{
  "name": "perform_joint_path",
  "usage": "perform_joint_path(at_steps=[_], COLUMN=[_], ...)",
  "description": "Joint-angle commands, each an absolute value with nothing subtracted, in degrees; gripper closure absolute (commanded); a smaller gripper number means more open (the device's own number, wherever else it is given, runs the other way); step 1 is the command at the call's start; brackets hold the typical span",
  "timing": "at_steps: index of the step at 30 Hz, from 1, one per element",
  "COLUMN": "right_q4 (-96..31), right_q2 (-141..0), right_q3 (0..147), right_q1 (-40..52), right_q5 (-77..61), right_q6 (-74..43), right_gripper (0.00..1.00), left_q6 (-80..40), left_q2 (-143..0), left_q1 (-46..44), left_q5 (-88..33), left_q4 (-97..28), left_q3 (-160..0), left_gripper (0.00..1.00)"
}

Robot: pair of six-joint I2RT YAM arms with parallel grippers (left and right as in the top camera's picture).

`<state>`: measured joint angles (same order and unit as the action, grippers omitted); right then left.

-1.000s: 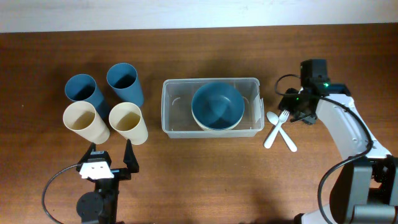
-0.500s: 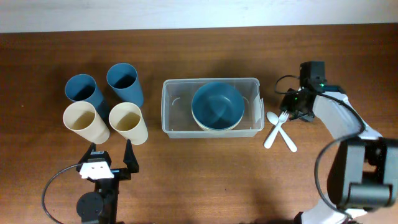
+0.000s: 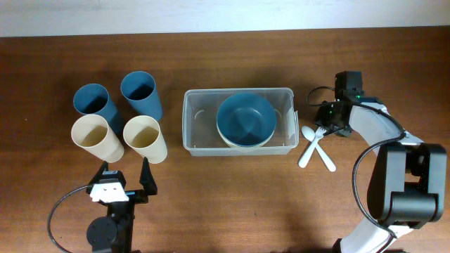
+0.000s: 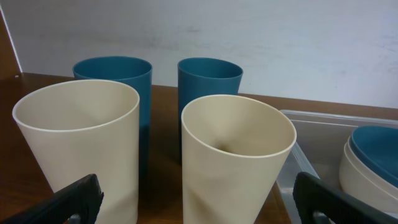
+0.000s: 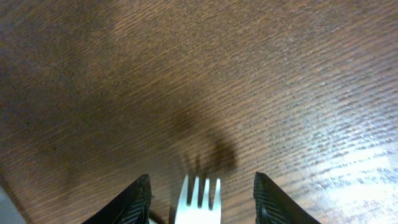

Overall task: Pack container
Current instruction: 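Lower the right gripper over the white fork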

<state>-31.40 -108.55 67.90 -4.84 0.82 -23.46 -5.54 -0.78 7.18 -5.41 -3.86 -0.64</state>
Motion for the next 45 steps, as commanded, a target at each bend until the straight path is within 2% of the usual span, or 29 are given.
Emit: perform_joint_path(at_steps=[1,6,15,26,45], right_q4=[-31.0,-30.6,-30.2,-30.3,-32.1], right_q2=[-110.7,-112.0,-112.4,-112.4,-112.1], right_q3=[67.6,67.6,67.6,67.6,68.4], right_q1=[-4.9,-4.9,-4.9,-4.9,-5.0], right_q5=[0.6,0.7,0.7,0.7,0.6], right_q6=[-22.7,-22.7,-22.7,-22.7,-22.7], right_gripper=[0.52,0.53,0.71,0.83,0.88], left_q6=[-4.6,-4.6,-4.6,-4.6,-4.6], left_q2=[-0.3,-0.3,-0.3,-0.3,-0.3], left_q1=[7.0,7.0,7.0,7.0,7.0], left_q5=[-5.8,-5.8,-5.8,-5.8,-5.8], left_q4=[-4.3,-4.3,-4.3,-4.3,-4.3], left_q3=[-0.6,-0.6,-0.6,-0.6,-0.6], left_gripper=[0.00,0.00,0.00,0.00,0.00])
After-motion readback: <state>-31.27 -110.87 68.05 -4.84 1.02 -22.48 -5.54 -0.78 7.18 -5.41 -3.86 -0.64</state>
